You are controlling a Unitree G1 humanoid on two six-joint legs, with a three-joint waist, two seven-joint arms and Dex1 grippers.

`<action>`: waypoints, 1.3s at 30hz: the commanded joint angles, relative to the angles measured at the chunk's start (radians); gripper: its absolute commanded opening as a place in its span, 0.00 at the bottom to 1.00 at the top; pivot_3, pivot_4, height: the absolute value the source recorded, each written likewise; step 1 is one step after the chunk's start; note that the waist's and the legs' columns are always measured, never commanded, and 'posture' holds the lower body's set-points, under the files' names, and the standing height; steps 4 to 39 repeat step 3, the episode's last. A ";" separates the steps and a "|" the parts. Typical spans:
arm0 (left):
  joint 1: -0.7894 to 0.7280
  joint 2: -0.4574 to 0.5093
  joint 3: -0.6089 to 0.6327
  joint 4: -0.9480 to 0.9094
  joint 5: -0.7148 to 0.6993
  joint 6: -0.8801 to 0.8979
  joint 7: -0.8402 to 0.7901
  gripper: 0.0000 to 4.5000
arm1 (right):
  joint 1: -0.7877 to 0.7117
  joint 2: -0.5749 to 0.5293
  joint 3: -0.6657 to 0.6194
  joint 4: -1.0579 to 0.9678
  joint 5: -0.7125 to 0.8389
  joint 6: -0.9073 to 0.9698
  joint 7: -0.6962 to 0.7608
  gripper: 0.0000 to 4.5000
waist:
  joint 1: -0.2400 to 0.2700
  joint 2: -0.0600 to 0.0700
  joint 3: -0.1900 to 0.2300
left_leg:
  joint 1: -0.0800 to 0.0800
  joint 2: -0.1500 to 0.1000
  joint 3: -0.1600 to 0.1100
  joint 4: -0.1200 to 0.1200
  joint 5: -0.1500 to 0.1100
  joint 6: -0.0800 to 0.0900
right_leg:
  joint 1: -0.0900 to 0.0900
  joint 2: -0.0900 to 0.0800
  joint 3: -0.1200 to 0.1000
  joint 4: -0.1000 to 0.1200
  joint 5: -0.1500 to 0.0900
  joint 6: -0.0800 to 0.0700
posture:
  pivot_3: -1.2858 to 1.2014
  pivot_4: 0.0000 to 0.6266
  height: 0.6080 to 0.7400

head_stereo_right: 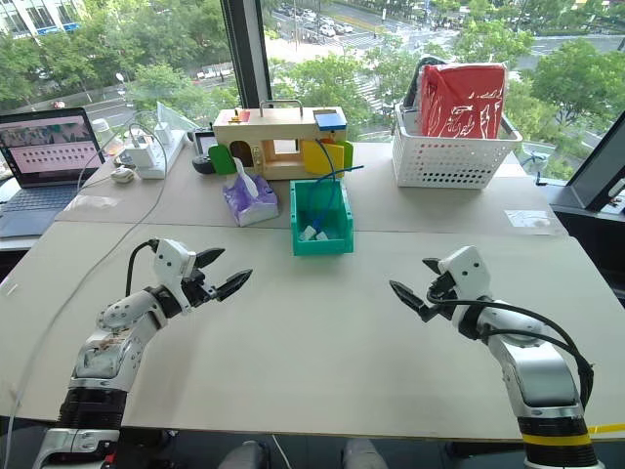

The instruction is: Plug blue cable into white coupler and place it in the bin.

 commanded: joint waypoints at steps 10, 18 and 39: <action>-0.041 0.009 -0.015 0.061 0.031 -0.050 -0.007 0.98 | -0.017 0.001 -0.033 -0.036 0.017 0.008 -0.019 0.99 | 0.000 0.000 0.000 | 0.002 0.000 0.000 -0.001 0.000 0.000 | 0.002 0.000 0.000 -0.001 0.000 0.000 | 0.52 0.24 0.88; -0.041 0.009 -0.015 0.061 0.031 -0.050 -0.007 0.98 | -0.017 0.001 -0.033 -0.036 0.017 0.008 -0.019 0.99 | 0.000 0.000 0.000 | 0.002 0.000 0.000 -0.001 0.000 0.000 | 0.002 0.000 0.000 -0.001 0.000 0.000 | 0.52 0.24 0.88; -0.041 0.009 -0.015 0.061 0.031 -0.050 -0.007 0.98 | -0.017 0.001 -0.033 -0.036 0.017 0.008 -0.019 0.99 | 0.000 0.000 0.000 | 0.002 0.000 0.000 -0.001 0.000 0.000 | 0.002 0.000 0.000 -0.001 0.000 0.000 | 0.52 0.24 0.88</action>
